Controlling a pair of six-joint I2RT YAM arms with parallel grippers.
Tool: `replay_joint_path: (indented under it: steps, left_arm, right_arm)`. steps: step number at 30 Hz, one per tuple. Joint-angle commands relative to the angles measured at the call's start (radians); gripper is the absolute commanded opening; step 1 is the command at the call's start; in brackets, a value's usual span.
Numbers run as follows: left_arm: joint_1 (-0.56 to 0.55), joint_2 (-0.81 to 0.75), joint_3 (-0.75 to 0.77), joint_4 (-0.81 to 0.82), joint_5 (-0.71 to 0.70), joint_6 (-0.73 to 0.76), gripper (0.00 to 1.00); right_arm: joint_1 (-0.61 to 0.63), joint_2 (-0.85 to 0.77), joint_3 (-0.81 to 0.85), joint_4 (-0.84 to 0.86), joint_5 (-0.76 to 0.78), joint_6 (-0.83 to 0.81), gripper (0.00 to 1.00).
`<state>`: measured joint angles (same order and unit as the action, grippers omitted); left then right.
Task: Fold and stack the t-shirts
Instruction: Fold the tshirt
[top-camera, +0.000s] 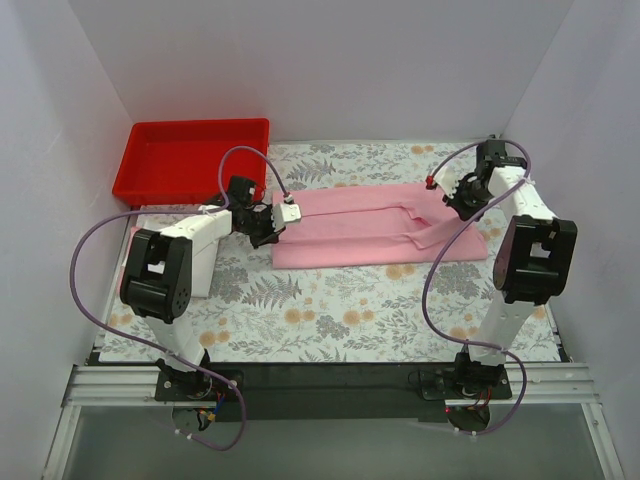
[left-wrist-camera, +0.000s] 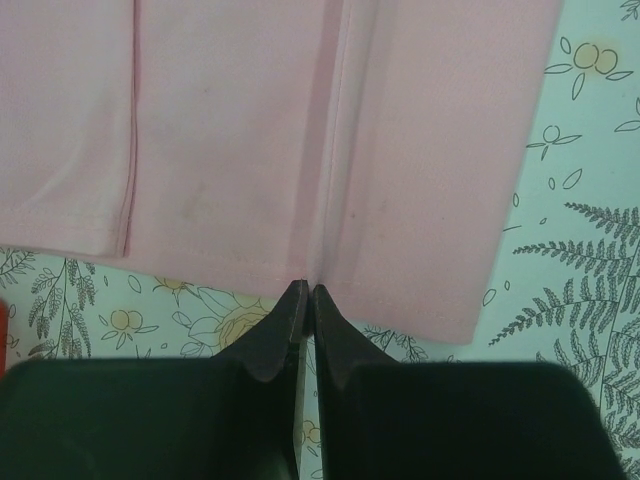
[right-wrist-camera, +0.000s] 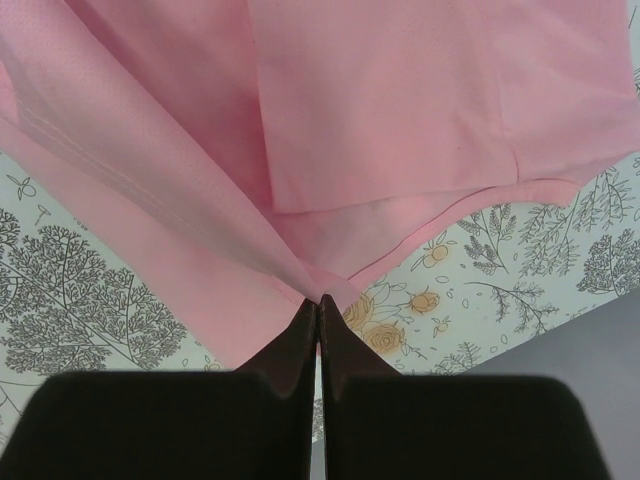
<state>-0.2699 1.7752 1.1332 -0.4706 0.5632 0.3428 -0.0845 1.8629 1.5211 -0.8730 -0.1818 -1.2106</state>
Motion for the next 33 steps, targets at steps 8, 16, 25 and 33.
replay_joint_path:
  steps: [8,16,25,33]
  left_arm:
    - [0.014,0.007,0.039,0.043,-0.006,-0.002,0.00]
    - [0.017,0.026,0.051,0.058,-0.009,0.002,0.00]
    - [0.021,0.056,0.060,0.075,-0.026,-0.002,0.00]
    - [0.020,0.102,0.095,0.093,-0.068,-0.077,0.12]
  right_arm:
    - [0.019,0.050,0.082,-0.023,0.027,-0.087,0.01]
    - [0.022,0.074,0.108,-0.023,0.033,-0.089,0.01]
    - [0.028,0.108,0.131,-0.012,0.033,-0.075,0.01]
    - [0.038,0.147,0.158,0.022,0.050,-0.014,0.09]
